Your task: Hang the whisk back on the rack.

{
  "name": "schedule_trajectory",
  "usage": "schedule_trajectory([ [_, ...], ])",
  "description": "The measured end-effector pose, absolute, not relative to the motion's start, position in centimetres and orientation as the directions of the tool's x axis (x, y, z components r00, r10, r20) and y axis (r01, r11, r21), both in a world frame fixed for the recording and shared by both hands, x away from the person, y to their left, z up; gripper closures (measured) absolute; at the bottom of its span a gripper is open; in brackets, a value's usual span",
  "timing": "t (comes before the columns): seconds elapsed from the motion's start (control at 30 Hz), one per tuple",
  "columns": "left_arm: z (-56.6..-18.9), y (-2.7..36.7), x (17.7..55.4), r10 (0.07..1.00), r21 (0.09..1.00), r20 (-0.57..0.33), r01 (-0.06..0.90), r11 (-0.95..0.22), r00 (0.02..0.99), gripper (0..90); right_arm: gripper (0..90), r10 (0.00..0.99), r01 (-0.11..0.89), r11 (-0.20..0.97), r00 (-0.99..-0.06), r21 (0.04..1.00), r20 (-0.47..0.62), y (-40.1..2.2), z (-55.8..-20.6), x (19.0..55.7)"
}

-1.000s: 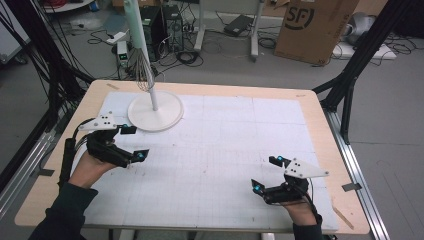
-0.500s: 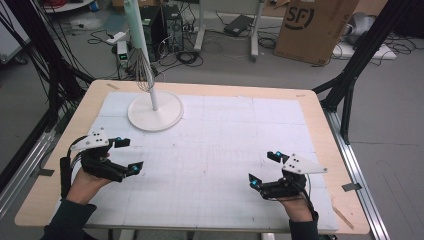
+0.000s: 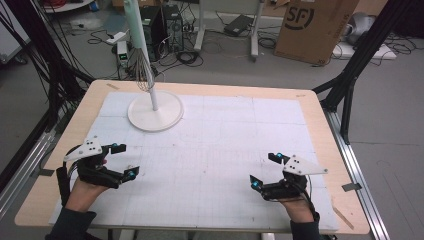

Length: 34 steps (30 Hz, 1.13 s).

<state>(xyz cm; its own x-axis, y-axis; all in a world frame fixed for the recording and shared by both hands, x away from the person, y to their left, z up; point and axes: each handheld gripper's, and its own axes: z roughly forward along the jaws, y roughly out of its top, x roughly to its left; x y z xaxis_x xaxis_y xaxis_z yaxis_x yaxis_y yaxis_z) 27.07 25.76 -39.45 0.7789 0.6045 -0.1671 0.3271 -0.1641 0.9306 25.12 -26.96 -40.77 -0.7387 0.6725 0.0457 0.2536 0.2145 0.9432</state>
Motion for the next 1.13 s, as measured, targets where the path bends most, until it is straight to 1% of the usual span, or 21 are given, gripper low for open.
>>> schedule_trajectory([
  [0.23, -39.51, 25.75, 26.99, 0.607, 0.933, -0.165, 0.322, -0.159, 0.777, 1.7, 0.4, 0.674, 0.256, 0.196, -0.737, 0.947, 0.059, -27.24, -40.75, 24.86],
  [1.13, -39.76, 25.69, 26.97, 0.606, 0.934, -0.159, 0.318, -0.163, 0.779, 1.7, 0.4, 0.671, 0.25, 0.206, -0.74, 0.946, 0.05, -27.18, -40.83, 24.63],
])
